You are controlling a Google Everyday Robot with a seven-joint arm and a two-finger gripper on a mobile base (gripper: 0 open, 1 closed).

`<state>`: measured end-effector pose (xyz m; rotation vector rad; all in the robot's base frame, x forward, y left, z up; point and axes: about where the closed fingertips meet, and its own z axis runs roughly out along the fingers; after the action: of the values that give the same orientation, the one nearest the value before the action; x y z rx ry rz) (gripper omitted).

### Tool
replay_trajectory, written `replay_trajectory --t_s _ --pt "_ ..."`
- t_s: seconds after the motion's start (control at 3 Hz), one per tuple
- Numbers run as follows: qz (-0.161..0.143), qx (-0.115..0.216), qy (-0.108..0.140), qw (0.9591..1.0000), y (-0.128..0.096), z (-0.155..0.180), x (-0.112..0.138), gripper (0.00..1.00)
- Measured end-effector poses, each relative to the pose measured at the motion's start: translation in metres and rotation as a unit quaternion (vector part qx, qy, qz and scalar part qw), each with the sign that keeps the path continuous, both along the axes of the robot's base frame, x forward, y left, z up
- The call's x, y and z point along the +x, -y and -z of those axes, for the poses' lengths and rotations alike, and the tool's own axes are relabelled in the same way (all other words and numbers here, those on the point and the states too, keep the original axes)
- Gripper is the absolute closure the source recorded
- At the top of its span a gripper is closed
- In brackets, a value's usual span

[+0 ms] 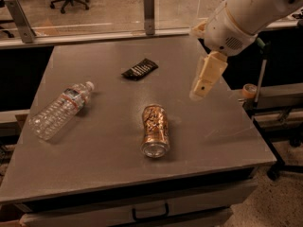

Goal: Pick rxbar chocolate

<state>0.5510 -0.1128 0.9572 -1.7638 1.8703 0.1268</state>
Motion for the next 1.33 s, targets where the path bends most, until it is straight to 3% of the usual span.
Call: replay_trajectory --t_s 0.33,0.67,1.0,1.33 --pt "-0.029 0.056 0.030 0.9975 -0.058 0.001 0.044 0.00" --pt "-0.029 0.056 0.030 0.9975 -0.058 0.001 0.044 0.00" --pt "-0.003 0.109 0.017 0.9938 -0.071 0.032 0.064 0.00" --pt "0.025 0.166 0.008 0.9858 -0.084 0.064 0.093 0.00"
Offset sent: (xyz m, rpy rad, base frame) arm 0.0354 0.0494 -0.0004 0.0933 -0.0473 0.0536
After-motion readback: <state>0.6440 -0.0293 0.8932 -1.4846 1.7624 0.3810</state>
